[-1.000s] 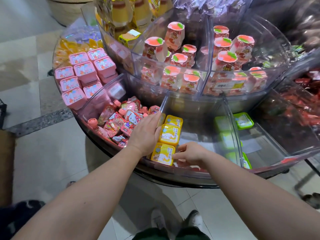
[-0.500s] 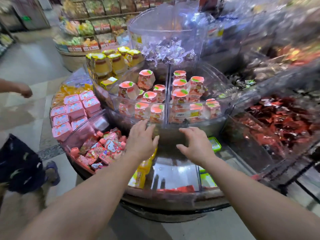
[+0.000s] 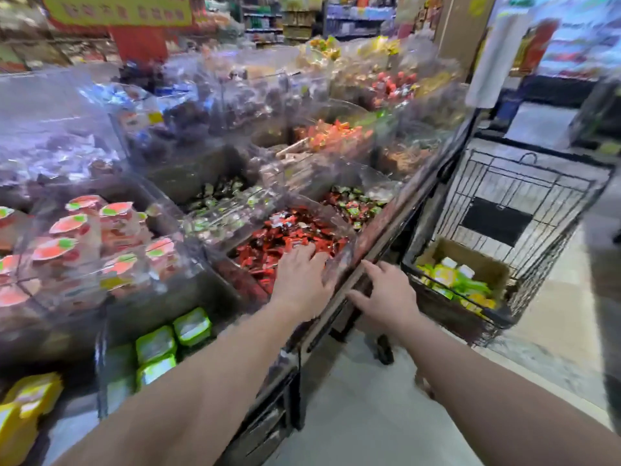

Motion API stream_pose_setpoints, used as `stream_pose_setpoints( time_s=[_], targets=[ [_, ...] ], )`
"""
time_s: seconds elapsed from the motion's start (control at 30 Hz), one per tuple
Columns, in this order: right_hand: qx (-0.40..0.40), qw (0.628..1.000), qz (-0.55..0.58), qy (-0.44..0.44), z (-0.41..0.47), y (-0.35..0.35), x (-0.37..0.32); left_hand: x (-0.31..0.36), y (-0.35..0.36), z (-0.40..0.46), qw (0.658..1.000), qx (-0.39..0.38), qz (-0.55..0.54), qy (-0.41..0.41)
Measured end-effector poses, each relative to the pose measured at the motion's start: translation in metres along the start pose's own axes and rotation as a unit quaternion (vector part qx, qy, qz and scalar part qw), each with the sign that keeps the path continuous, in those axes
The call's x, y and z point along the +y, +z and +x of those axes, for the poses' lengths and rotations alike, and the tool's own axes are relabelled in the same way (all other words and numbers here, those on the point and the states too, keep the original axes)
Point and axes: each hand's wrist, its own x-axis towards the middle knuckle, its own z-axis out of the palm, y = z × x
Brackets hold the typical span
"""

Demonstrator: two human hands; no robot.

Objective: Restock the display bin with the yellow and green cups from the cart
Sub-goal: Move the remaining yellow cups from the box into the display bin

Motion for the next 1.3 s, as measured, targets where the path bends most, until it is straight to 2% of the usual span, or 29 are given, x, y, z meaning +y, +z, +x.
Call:
stream_pose_setpoints(
  time_s=[0.2, 0.43, 0.67, 0.83, 1.0, 1.3],
  targets=[
    [0.034, 0.996, 0.001, 0.088, 0.035, -0.028, 0.115, 0.095, 0.057, 0.080, 0.995, -0.035, -0.015, 0.087],
    [0.046, 0.983, -0.027, 0.177, 0.127, -0.051, 0.248, 0.182, 0.147, 0.212, 0.983, -0.070, -0.037, 0.163],
    [-0.006, 0.965, -0.033, 0.261, 0.215, -0.062, 0.348, 0.216, 0.213, 0.335, 0.978, -0.133, -0.027, 0.155],
    [-0.056, 0.966, -0.028, 0.249, 0.264, -0.044, 0.389, 0.223, 0.251, 0.378, 0.972, -0.181, -0.025, 0.147],
    [-0.119, 0.972, -0.017, 0.201, 0.315, -0.019, 0.434, 0.233, 0.291, 0.401, 0.972, -0.204, -0.026, 0.117],
    [-0.275, 0.956, -0.001, 0.102, 0.377, 0.015, 0.521, 0.278, 0.362, 0.398, 0.961, -0.272, -0.027, -0.048]
  ],
)
